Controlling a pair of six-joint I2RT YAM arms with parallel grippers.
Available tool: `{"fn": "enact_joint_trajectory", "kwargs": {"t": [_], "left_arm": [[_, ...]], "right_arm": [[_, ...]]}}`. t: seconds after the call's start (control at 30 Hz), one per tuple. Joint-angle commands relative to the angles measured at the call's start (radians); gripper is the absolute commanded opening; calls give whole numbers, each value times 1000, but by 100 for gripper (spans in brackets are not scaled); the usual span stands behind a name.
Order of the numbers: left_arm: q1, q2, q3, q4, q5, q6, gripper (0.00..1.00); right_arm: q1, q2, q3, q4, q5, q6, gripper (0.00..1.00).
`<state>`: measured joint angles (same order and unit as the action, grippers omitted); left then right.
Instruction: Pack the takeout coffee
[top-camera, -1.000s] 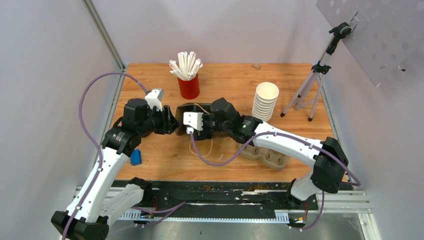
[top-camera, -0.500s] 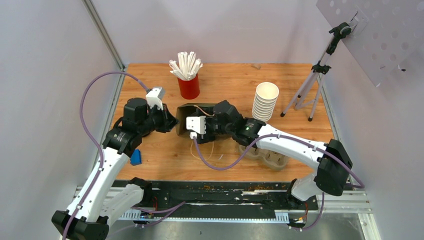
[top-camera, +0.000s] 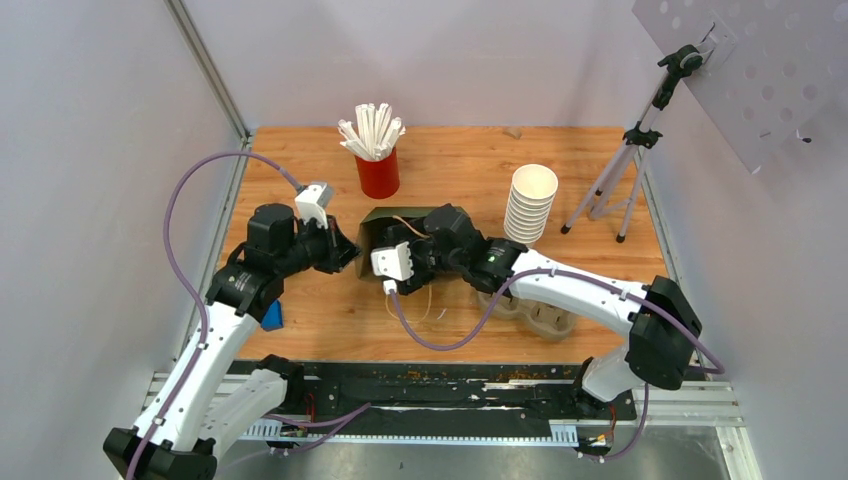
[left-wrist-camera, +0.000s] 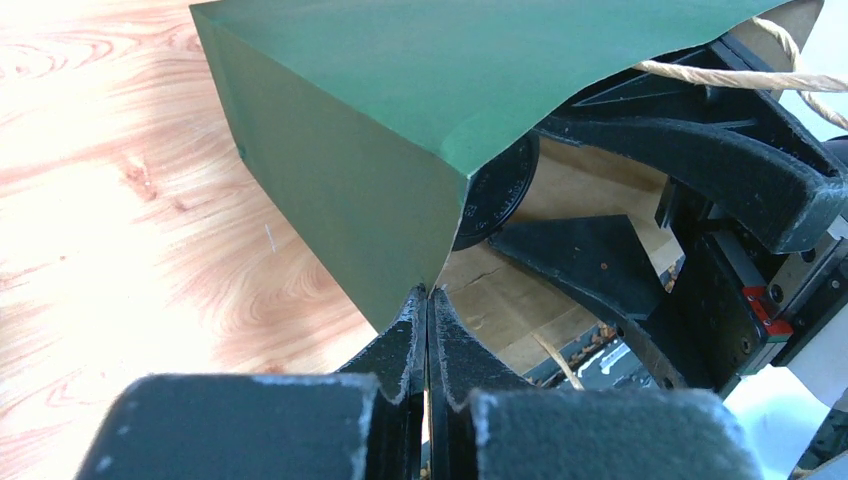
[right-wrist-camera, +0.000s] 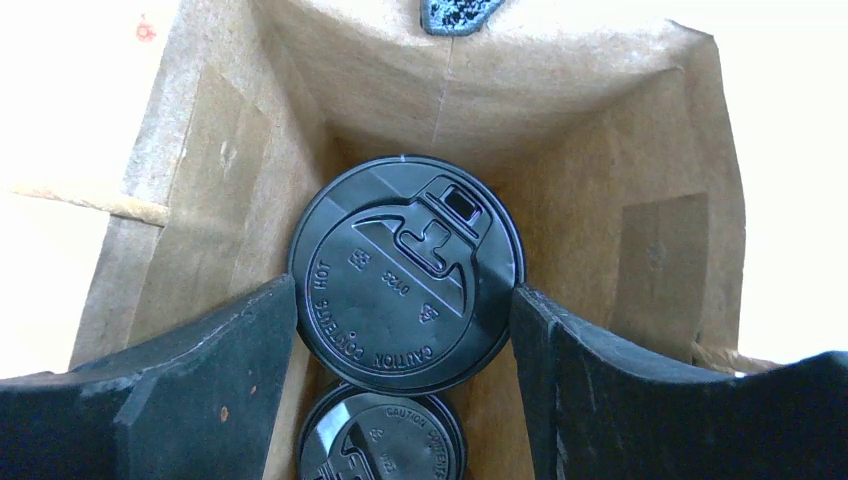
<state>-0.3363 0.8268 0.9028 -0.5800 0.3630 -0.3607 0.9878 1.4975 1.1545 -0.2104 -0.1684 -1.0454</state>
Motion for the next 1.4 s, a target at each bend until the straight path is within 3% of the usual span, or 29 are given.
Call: {"fn": "enact_joint_trajectory", "kwargs": {"t": [0.0,0.73,1.1,1.37], "left_arm": [[-3,-17,-17,39,31,7,0],[-3,-8,-13,38,44,-9,0],[-3,2,9,38,37,-16,0],[-3,3,3,44,38,-34,0]], "right_arm": [[-2,18,19,34,-54,-41,73],[-28,62,20,51,-71,-58,72],[-40,116,56,-4,-84,-185,93],[-40,160,80,-6,-29,-328,96]]}}
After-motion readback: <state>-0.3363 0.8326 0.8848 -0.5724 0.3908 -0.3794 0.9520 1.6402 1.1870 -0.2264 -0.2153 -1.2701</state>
